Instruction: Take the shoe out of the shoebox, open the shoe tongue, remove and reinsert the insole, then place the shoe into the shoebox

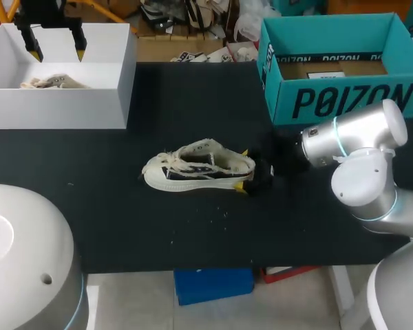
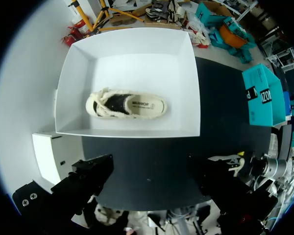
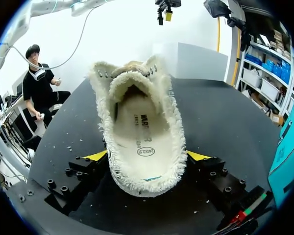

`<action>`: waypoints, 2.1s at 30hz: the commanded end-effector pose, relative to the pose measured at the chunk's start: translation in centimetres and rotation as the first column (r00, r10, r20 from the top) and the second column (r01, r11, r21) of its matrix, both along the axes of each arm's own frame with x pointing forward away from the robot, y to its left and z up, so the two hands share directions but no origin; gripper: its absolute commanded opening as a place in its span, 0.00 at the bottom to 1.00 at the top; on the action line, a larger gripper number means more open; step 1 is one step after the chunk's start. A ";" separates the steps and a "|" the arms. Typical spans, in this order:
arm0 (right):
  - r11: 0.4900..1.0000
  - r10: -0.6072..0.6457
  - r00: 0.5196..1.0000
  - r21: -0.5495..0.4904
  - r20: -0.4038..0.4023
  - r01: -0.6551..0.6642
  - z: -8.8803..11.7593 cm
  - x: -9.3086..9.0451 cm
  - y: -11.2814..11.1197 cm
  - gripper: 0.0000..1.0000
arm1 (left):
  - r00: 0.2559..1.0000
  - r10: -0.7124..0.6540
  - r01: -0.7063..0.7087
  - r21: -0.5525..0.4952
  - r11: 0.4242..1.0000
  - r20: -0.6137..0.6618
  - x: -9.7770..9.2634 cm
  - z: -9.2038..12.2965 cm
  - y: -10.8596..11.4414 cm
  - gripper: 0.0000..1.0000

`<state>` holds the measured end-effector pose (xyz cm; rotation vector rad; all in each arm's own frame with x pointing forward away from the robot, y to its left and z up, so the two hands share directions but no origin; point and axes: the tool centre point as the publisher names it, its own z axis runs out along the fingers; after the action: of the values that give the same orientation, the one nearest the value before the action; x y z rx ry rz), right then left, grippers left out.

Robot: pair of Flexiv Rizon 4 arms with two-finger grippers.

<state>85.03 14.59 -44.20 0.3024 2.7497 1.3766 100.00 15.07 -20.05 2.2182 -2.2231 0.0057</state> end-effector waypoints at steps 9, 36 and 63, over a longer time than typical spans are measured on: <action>1.000 0.009 1.000 0.015 0.000 -0.009 -0.1 0.1 0.2 0.00 | 1.000 0.001 -0.001 0.001 1.000 -0.001 0.0 0.0 0.0 1.00; 1.000 0.009 1.000 0.015 0.000 -0.009 -0.1 0.1 0.2 0.00 | 0.998 0.051 -0.059 0.184 0.981 0.048 -8.3 1.2 -11.5 1.00; 1.000 0.009 1.000 0.015 0.000 -0.009 -0.1 0.1 0.2 0.00 | 0.980 -0.045 -0.021 0.324 0.946 0.194 -14.9 -1.5 -20.7 1.00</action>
<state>85.06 14.64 -44.24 0.2882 2.7455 1.4023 84.70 -5.64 -20.92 2.4704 -2.5070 -0.1568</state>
